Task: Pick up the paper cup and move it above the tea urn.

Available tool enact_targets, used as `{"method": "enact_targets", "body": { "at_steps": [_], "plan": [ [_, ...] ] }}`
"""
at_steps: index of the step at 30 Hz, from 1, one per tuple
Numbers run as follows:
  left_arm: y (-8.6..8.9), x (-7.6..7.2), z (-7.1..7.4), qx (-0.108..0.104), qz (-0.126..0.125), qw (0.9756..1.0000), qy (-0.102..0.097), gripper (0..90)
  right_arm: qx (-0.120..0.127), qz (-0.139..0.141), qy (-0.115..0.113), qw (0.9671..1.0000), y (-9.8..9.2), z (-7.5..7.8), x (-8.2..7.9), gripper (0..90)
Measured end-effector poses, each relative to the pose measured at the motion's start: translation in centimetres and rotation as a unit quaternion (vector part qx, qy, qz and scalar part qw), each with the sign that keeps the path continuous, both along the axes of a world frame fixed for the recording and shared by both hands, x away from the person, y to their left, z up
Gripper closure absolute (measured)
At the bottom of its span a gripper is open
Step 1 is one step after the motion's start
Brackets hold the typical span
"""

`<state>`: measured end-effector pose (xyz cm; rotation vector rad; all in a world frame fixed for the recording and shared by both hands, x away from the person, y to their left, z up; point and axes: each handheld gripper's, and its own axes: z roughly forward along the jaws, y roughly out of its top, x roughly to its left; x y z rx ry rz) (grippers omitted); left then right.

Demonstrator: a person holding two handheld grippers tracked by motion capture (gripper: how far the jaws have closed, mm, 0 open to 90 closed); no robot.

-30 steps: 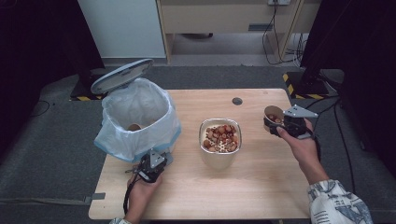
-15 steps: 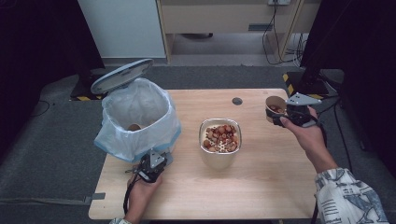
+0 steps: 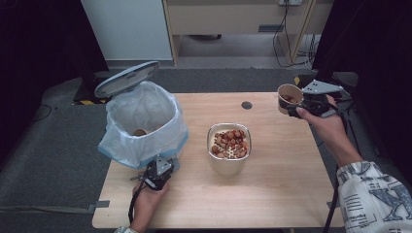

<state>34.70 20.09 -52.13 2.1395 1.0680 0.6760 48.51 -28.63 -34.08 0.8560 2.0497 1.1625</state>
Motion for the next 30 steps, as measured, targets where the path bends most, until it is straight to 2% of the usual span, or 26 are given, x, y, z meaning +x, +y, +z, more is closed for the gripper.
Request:
{"method": "enact_targets", "body": {
  "at_steps": [8,18,23,30],
  "plan": [
    [0.0,0.0,0.0,-0.001,0.0,1.0,0.0,89.5,-0.015,0.006,-0.007,0.9998,0.4,1.2,0.5,34.7],
    [0.0,0.0,0.0,-0.002,0.0,1.0,0.001,89.5,-0.019,0.014,-0.008,0.9997,1.2,1.5,0.8,34.7],
    [0.0,0.0,0.0,-0.002,0.0,1.0,0.001,89.6,-0.027,0.028,-0.012,0.9992,2.1,1.7,0.9,34.6],
    [0.1,0.0,0.0,-0.003,-0.001,1.0,0.0,89.5,-0.031,0.03,-0.017,0.9989,2.8,2.5,1.2,34.7]
  ]
}}
